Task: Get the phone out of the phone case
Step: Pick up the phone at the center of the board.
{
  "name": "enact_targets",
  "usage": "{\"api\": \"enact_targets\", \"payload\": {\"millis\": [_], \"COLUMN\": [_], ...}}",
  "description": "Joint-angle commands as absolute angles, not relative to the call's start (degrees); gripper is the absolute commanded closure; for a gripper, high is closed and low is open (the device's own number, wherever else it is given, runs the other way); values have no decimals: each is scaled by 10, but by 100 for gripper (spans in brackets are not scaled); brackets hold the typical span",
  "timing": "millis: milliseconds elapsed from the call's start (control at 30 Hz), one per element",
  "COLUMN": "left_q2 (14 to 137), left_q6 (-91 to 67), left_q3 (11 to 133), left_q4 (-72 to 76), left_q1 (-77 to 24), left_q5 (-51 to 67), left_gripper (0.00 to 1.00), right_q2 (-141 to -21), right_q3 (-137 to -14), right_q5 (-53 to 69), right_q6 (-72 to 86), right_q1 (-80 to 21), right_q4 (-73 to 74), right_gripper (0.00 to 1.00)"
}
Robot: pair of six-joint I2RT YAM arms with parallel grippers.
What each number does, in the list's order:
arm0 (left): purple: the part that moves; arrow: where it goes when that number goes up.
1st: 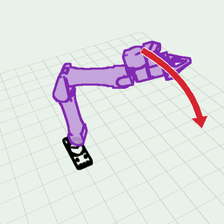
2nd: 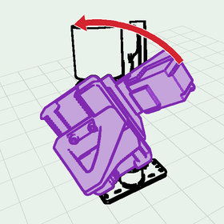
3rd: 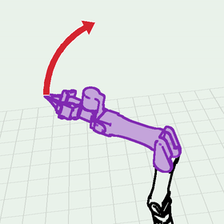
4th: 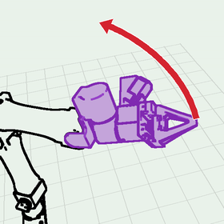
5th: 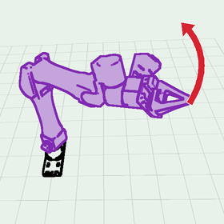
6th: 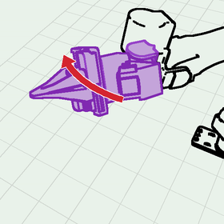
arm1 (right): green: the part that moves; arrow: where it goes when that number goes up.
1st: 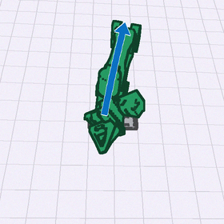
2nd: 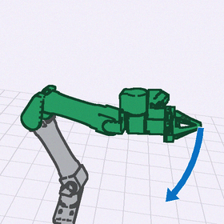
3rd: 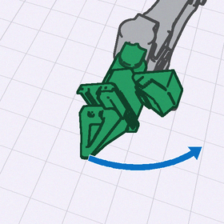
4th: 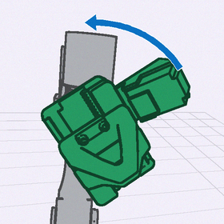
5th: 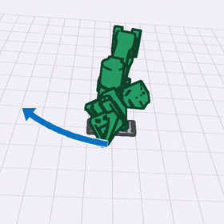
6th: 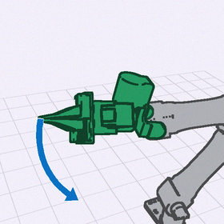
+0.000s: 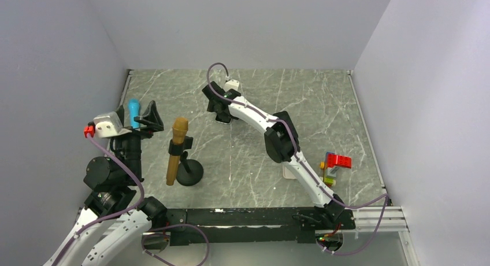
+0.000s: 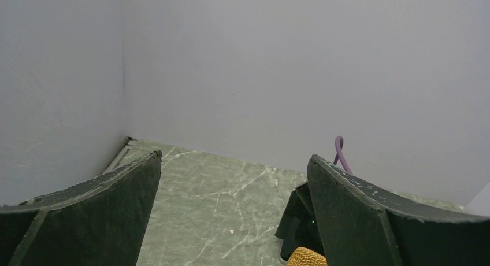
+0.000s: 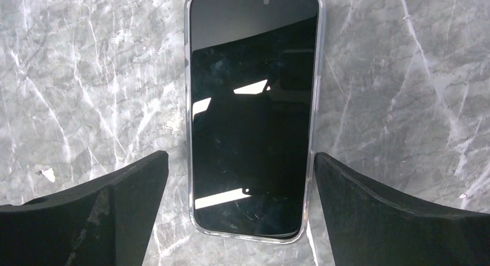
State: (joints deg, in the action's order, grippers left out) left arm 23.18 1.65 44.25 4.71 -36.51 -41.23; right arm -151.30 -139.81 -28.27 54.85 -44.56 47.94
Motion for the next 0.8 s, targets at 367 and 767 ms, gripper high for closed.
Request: {"api": "enact_targets", "payload": {"millis": [367, 767], "left_q2": [221, 228], "left_q6": [-24, -28], "left_q3": [462, 459], "left_q4": [38, 36], "left_q1": [-350, -347], "left_q5": [-392, -387], "left_gripper": [1, 1], "right_q2": [-1587, -1395], "right_q3": [-1431, -1102], "right_q5": [-263, -213], "right_q6": [479, 439], "right_q1": [-447, -461], "right_q4": [621, 516], "right_gripper": [26, 33]}}
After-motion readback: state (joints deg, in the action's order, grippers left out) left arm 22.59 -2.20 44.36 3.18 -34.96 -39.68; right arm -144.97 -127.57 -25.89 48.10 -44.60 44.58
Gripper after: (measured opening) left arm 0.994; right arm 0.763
